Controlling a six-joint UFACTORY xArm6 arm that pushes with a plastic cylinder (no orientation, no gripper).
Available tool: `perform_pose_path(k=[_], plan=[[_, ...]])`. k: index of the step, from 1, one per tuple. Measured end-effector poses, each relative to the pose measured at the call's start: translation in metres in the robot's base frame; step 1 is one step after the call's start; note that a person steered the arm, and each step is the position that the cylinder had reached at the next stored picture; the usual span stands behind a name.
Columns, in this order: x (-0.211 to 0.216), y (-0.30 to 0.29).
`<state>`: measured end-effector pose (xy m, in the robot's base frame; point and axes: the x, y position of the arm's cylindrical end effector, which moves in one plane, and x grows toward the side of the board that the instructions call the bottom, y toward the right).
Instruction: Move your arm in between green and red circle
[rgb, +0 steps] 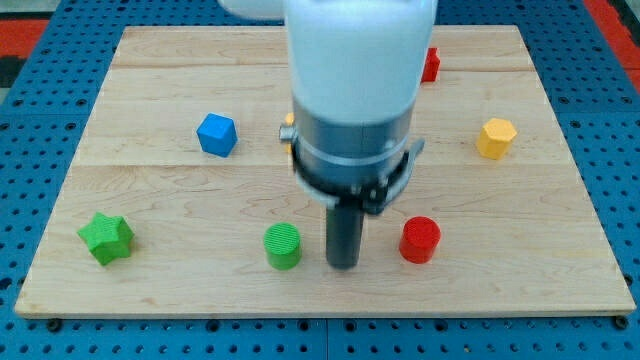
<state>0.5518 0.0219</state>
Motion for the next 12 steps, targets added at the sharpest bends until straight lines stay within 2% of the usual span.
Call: perform_pose_path(k=[1,12], plan=[[-0.045,0.0],[-0.06,-0.005]])
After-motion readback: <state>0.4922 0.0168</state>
